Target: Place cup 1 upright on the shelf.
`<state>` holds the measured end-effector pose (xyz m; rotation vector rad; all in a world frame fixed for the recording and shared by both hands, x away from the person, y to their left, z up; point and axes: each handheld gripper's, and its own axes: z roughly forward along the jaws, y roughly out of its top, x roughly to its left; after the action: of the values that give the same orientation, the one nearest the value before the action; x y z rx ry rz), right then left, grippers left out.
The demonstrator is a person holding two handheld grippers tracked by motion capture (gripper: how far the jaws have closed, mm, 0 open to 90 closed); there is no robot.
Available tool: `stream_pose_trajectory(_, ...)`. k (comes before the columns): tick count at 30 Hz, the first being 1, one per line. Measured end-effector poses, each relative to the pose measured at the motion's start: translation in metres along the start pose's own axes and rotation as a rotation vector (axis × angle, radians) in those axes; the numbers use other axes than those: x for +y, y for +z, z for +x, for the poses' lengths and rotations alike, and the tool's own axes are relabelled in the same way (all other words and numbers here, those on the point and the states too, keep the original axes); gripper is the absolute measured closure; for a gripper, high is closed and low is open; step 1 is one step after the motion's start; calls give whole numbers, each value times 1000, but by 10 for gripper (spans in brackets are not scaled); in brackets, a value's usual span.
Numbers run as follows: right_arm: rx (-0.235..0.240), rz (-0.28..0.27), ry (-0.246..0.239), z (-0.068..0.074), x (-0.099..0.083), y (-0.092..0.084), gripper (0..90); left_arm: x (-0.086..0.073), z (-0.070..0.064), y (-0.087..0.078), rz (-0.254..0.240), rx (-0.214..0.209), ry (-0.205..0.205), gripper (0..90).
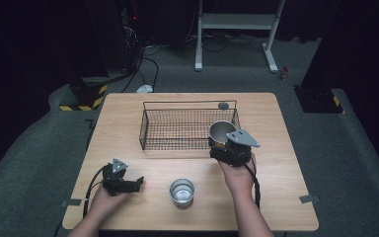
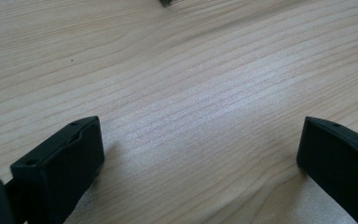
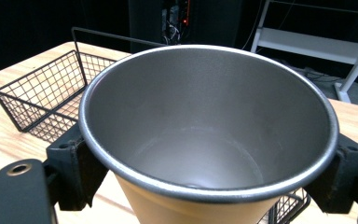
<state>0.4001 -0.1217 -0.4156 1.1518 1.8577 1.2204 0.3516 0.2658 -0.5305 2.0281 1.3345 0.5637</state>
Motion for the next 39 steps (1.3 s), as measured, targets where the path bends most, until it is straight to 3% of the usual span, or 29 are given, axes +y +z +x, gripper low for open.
stream_pose_trajectory(9, -14, -15, 4, -3, 18, 9, 136, 0, 0, 1, -2, -3, 1, 3)
stream_pose_trajectory(20, -33, -16, 9, -6, 37, 33, 136, 0, 0, 0, -2, -6, 12, 9)
stream_pose_trajectory(29, -32, 16, 57, -11, 43, 60, 137, 0, 0, 0, -1, -7, 14, 9)
stream_pose_trajectory(39, -49, 40, 56, -16, 43, 85, 137, 0, 0, 0, -2, -9, 14, 10)
